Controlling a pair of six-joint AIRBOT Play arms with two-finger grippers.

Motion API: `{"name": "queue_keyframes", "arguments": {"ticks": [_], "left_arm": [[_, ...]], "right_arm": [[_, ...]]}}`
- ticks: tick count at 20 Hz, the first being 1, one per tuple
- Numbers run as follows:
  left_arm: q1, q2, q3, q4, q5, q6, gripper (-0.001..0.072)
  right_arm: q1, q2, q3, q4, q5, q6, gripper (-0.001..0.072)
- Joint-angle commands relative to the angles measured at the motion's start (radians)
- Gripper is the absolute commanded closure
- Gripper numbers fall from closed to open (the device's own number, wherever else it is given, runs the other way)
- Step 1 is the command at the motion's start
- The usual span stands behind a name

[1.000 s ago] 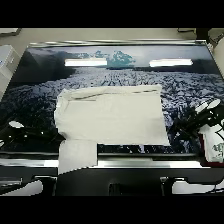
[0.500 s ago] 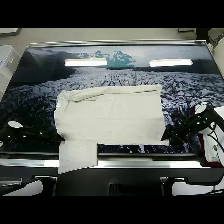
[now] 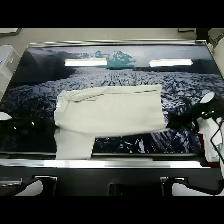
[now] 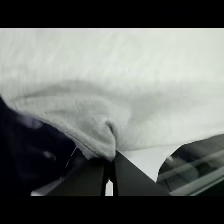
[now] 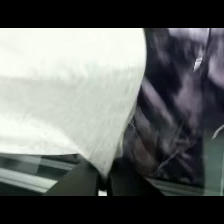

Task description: Fold the clothes and pants, and hang the long-sleeved shirts on hangers.

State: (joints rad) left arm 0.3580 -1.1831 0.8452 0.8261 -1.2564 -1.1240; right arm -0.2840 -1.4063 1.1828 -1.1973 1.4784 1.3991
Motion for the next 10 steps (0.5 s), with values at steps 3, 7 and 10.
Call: {"name": "queue_keyframes", "arguments": {"ticks": [3, 7, 10], "left_arm": [[-0.003, 0.240, 0.583, -0.104, 0.233, -0.002, 0.0682], [-0.003, 0.358, 0.962, -0.104, 0.307, -0.002, 0.0682], [-0.003, 0.463, 1.046, -0.077, 0.309, -0.007, 0.0683]], "right_arm": [[0.002, 0.217, 0.572, -0.026, -0.266, -0.046, 0.0674], [0.002, 0.373, 0.916, -0.071, -0.373, -0.046, 0.0674], [0.002, 0.540, 0.918, -0.086, -0.383, -0.045, 0.0674]]}}
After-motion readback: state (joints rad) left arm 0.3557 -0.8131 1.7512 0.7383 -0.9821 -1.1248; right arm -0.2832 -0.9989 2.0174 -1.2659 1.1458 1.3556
